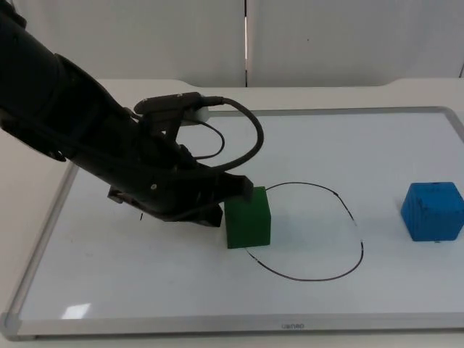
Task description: Push the two cubes into the marked area.
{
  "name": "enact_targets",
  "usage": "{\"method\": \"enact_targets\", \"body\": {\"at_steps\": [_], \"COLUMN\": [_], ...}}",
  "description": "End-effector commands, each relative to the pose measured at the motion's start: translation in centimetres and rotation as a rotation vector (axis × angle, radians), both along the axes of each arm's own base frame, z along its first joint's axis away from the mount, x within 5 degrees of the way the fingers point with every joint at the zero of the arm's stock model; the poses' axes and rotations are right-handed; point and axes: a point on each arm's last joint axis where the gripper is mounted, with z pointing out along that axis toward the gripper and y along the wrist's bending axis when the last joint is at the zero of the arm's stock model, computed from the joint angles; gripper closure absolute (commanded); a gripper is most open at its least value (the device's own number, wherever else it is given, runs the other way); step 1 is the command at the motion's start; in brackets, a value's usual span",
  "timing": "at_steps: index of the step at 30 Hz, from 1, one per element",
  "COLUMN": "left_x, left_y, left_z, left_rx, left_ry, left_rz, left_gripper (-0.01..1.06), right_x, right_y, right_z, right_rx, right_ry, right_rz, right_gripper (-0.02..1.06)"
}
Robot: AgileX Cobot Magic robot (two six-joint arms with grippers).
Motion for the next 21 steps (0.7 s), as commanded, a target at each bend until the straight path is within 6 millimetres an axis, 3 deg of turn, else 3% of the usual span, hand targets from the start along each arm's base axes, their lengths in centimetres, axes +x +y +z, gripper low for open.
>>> {"method": "enact_targets", "body": {"at_steps": [1, 14, 21], "left_x": [0.1, 0.2, -0.3], "left_y": [-0.2, -0.6, -1.8], "left_z": [-0.1, -0.4, -0.3], "left_rx": [-0.004, -0.035, -0.04], "left_ry": [-0.002, 0.028, 0.025], "left_rz": [0.012, 0.021, -0.015], "left_gripper": [1.05, 1.05, 1.05], "right_x": [0.0, 0.0, 0.0], "right_y": [0.0, 0.0, 0.0], "right_z": [0.1, 0.1, 0.1], "right_rx": [-0.003, -0.003, -0.003], "right_ry": [-0.012, -0.012, -0.012], "right_rz": [-0.007, -0.007, -0.007], "right_gripper": [-0.01, -0.01, -0.01]}}
